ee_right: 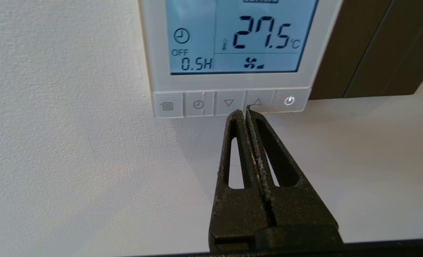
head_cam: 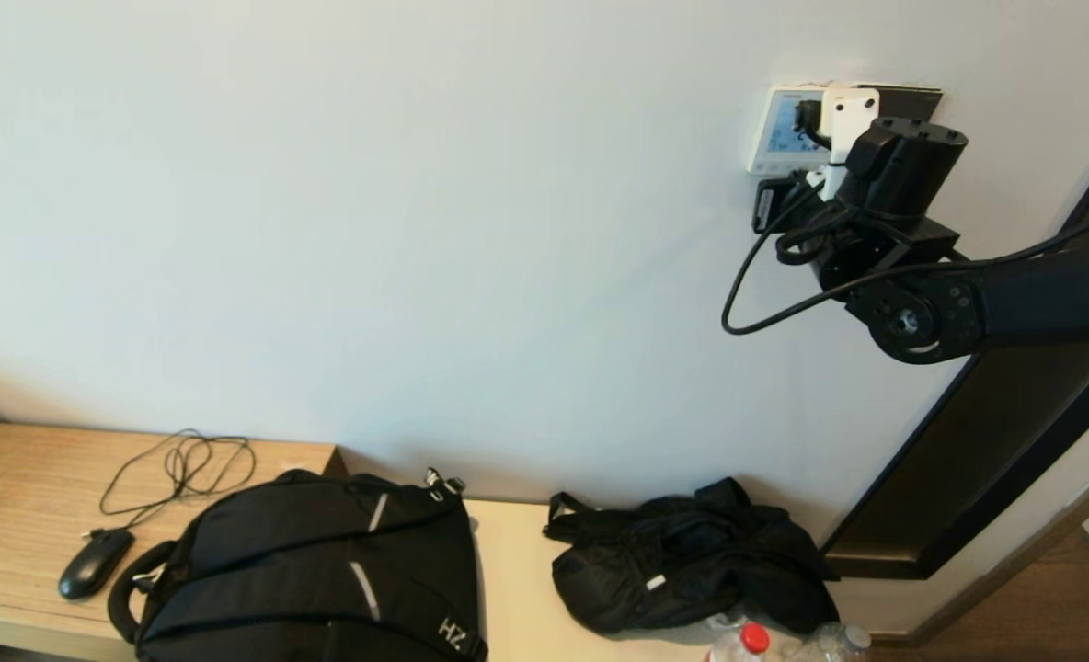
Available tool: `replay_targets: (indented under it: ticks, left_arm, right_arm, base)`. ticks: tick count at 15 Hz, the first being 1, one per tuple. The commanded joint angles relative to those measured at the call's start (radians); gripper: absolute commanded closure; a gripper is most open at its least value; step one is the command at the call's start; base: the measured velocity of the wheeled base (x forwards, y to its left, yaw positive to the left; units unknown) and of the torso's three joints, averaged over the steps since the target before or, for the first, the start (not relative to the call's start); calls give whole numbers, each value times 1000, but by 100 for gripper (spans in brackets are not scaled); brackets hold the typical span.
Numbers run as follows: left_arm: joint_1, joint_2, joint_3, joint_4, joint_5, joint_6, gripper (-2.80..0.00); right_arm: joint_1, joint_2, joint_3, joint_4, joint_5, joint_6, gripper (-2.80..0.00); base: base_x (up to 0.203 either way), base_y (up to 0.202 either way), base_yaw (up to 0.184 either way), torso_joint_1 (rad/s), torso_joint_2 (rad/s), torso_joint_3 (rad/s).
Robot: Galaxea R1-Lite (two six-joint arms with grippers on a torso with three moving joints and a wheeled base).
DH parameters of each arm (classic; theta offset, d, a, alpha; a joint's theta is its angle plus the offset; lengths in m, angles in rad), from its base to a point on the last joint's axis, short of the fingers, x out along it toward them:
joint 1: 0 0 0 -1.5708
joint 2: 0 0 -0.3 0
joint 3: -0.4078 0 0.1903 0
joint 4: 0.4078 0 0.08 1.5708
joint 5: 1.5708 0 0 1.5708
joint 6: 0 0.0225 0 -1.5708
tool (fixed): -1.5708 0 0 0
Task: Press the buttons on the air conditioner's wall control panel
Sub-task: Press the temperature increase button
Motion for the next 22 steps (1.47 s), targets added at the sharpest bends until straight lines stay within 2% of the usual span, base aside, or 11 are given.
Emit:
replay_targets:
  ticks: [1,12,22]
  left_arm:
    - [0,0,0,0,0,-1,0]
    - [0,0,0,-1,0,-1,0]
    - [0,0,0,1,0,-1,0]
  right_arm:
    - [2,-1,2,-6,-3,-1,0]
    - [-6,50,-45,5,0,-1,0]
    - [5,15,-12,-4,-1,-1,0]
  base:
    - [0,0,0,0,0,0]
    - [0,0,0,0,0,0]
    - [0,0,0,0,0,0]
